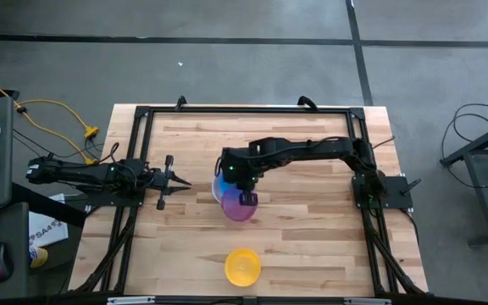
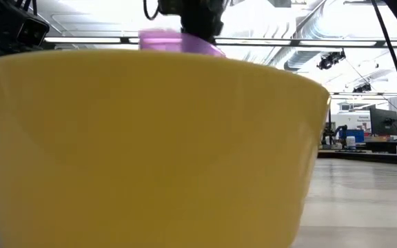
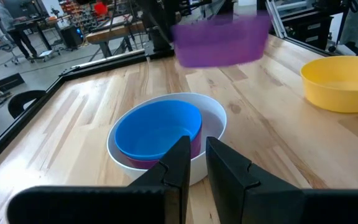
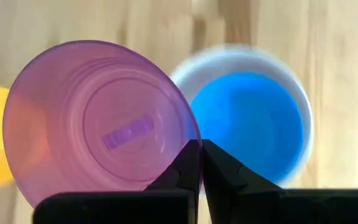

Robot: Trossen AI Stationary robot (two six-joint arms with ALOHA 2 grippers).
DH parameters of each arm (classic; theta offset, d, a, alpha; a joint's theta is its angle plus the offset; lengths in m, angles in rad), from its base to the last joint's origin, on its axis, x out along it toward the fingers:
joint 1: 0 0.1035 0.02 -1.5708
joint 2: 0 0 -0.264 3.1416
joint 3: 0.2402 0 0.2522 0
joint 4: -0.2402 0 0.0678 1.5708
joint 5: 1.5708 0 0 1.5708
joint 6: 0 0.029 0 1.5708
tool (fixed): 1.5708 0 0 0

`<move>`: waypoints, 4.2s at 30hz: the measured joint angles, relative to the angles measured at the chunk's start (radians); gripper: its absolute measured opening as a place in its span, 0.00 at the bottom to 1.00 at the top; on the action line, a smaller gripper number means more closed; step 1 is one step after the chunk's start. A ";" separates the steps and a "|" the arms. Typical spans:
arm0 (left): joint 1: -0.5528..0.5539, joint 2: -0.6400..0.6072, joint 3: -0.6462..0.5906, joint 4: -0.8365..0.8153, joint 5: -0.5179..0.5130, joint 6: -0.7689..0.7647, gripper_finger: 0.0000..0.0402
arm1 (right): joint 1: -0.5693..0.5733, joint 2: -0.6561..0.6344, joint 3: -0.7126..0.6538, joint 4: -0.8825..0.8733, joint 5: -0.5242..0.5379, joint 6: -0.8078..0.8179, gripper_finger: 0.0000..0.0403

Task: Nest bowls inside each other
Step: Stack the purple bowl on the blue bowl

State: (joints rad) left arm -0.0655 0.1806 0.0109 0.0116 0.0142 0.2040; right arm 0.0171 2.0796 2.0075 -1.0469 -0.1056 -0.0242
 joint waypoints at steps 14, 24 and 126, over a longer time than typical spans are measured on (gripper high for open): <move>0.000 0.000 0.000 0.000 0.000 0.000 0.13 | -0.075 0.000 0.001 0.126 0.018 0.019 0.01; 0.000 0.000 0.000 0.000 0.000 0.000 0.13 | -0.112 0.000 0.001 0.132 0.025 -0.025 0.01; 0.000 0.000 0.000 0.000 0.000 0.000 0.13 | -0.173 0.137 0.094 -0.115 0.000 0.496 0.01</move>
State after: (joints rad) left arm -0.0655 0.1807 0.0109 0.0114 0.0139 0.2039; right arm -0.1563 2.2162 2.1012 -1.1614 -0.1055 0.4722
